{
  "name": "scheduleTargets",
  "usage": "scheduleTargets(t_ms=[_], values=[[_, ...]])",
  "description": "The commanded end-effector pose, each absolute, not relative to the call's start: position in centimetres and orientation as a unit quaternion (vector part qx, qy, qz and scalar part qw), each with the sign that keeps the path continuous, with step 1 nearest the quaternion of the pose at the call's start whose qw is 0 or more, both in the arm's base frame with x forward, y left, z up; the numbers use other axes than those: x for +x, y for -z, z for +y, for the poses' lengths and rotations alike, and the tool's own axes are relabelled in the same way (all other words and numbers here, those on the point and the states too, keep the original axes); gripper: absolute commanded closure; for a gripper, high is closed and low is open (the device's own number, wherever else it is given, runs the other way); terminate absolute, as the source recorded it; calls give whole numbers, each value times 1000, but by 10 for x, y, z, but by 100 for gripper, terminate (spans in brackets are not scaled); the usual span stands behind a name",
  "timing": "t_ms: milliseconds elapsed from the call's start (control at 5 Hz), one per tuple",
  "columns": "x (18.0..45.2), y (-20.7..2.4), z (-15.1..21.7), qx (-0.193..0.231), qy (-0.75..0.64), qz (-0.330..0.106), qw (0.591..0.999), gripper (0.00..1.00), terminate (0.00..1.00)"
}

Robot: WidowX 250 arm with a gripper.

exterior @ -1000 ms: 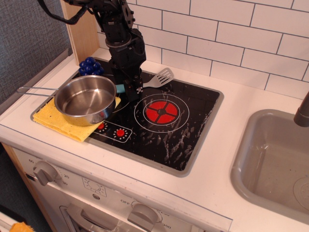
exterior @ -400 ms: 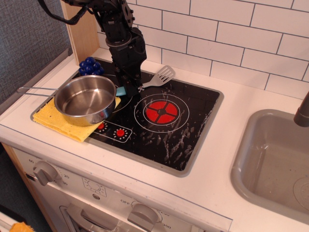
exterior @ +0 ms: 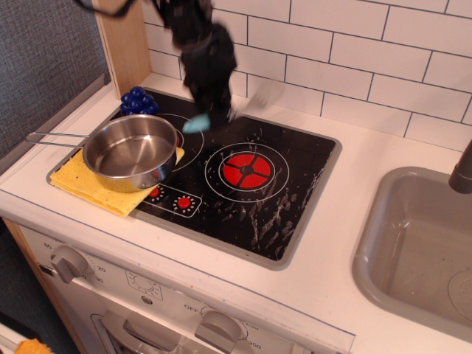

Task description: Place the spatula on the front right edge of the stove.

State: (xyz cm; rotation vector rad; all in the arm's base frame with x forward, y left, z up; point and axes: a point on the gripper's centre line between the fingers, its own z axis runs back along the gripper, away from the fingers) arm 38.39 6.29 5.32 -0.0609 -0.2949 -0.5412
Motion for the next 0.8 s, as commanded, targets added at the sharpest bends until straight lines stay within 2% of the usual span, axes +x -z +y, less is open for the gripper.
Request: scheduleTargets(t_ms=[0, 200, 400, 600], values=[[365, -102, 8, -29, 253, -170, 952, 100, 0], [336, -89, -15, -27, 171, -100, 980, 100, 0], [307, -68, -33, -21, 134, -54, 989, 100, 0], [289, -50, -45, -22, 105, -35, 994, 100, 0]])
